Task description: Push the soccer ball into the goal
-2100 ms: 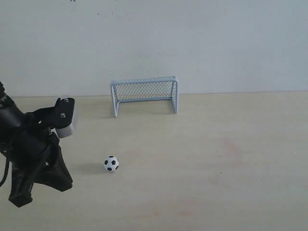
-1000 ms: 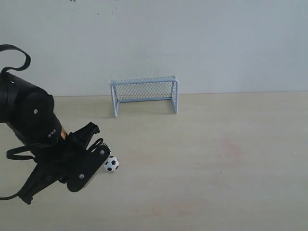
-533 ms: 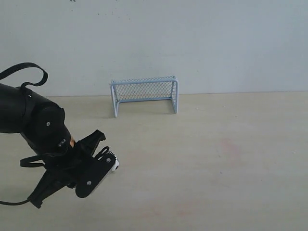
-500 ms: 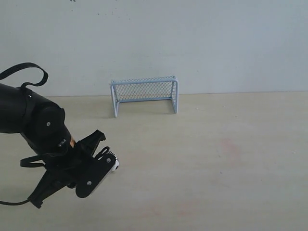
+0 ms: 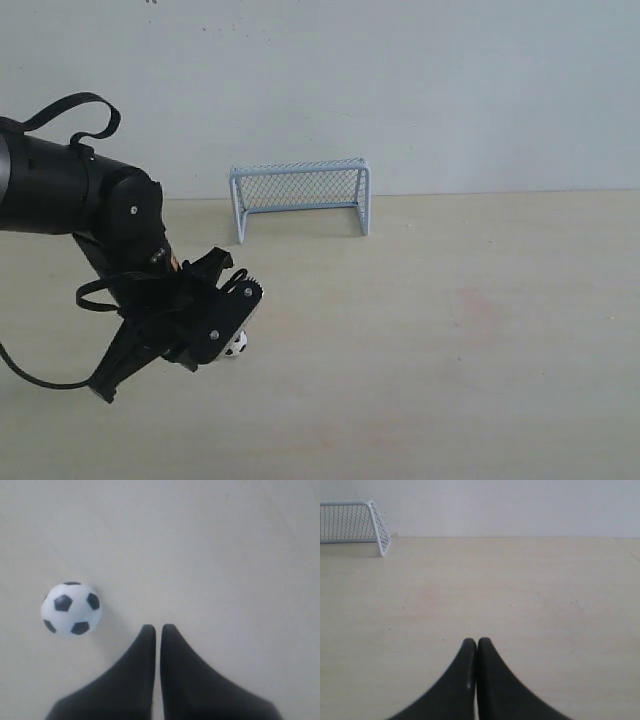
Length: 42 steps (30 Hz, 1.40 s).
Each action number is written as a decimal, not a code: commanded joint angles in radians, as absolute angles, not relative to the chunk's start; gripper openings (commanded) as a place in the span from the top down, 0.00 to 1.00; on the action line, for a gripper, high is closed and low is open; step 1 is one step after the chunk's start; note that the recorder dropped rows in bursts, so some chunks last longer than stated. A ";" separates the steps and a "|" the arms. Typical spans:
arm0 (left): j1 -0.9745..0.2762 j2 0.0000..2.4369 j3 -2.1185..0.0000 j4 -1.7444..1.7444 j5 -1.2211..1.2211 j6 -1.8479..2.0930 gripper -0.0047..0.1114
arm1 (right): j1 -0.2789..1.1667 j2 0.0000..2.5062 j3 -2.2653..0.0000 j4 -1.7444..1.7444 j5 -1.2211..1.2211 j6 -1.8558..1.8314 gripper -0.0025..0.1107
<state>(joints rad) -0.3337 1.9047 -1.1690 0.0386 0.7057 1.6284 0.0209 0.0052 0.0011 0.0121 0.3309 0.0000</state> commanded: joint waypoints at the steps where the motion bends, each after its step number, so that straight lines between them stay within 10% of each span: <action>1: -0.318 1.933 -1.231 -0.030 0.730 1.630 0.92 | 0.024 0.000 0.000 0.013 0.321 0.000 0.98; 19: -0.318 2.020 -1.263 -0.056 0.721 1.643 0.92 | 0.024 0.000 0.000 0.013 0.321 0.000 0.98; 29: -0.318 1.929 -1.377 0.222 -0.107 1.049 0.92 | 0.024 0.000 0.000 0.013 0.321 0.000 0.98; 35: -0.295 1.737 -1.434 0.059 0.028 1.049 0.92 | 0.024 0.000 0.000 0.013 0.321 0.000 0.98; 42: -0.207 1.661 -1.384 0.246 0.762 0.939 0.92 | 0.024 0.000 0.000 0.013 0.321 0.000 0.98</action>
